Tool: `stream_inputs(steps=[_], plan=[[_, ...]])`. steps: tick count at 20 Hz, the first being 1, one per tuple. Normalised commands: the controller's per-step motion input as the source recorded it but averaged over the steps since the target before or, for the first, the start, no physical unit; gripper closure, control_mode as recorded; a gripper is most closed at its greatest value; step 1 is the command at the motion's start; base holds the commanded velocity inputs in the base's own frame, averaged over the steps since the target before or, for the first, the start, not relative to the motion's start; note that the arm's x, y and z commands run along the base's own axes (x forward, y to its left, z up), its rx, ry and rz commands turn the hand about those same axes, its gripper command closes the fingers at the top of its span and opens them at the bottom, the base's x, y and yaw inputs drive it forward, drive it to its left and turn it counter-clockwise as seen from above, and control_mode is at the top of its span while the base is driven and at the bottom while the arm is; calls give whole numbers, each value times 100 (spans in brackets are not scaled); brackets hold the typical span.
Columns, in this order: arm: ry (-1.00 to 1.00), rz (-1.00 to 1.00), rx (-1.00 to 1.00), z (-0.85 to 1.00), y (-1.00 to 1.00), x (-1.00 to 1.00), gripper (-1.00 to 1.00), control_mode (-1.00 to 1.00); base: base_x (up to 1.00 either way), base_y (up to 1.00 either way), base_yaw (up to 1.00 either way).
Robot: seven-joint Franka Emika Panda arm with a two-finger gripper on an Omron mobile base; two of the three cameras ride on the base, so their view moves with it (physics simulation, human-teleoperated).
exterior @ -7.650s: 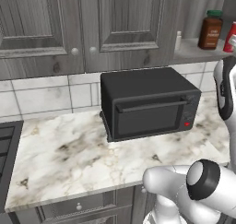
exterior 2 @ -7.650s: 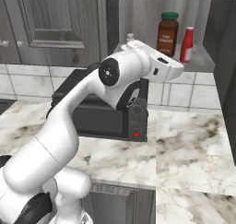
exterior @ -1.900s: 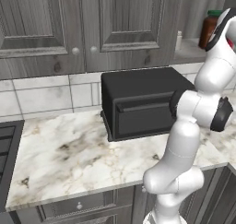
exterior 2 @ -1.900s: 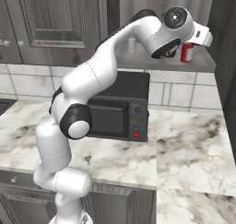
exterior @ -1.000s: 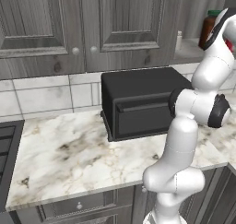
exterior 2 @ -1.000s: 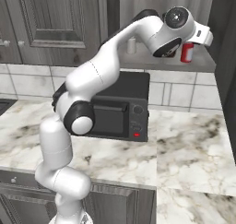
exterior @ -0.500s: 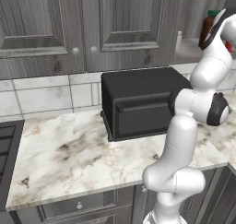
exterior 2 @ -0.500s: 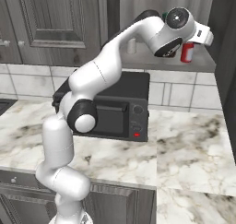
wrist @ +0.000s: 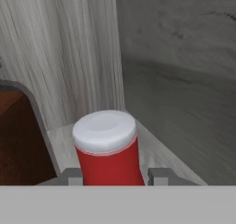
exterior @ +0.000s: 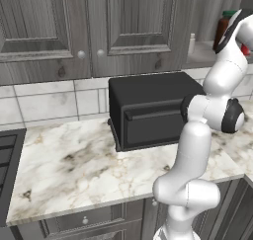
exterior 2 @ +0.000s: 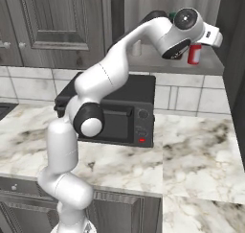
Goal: Collect the paprika, ketchup, and shaker from the cabinet and place them next to the stove.
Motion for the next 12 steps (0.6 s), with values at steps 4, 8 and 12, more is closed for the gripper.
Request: stream_inputs(steps=[4,8,12], plan=[[0,0,0,-3,0,1,100,-100,0,0,0],[0,0,0,0,0,0,100,-100,0,0,0],[0,0,0,0,-1,-8,100,-100,0,0,0]])
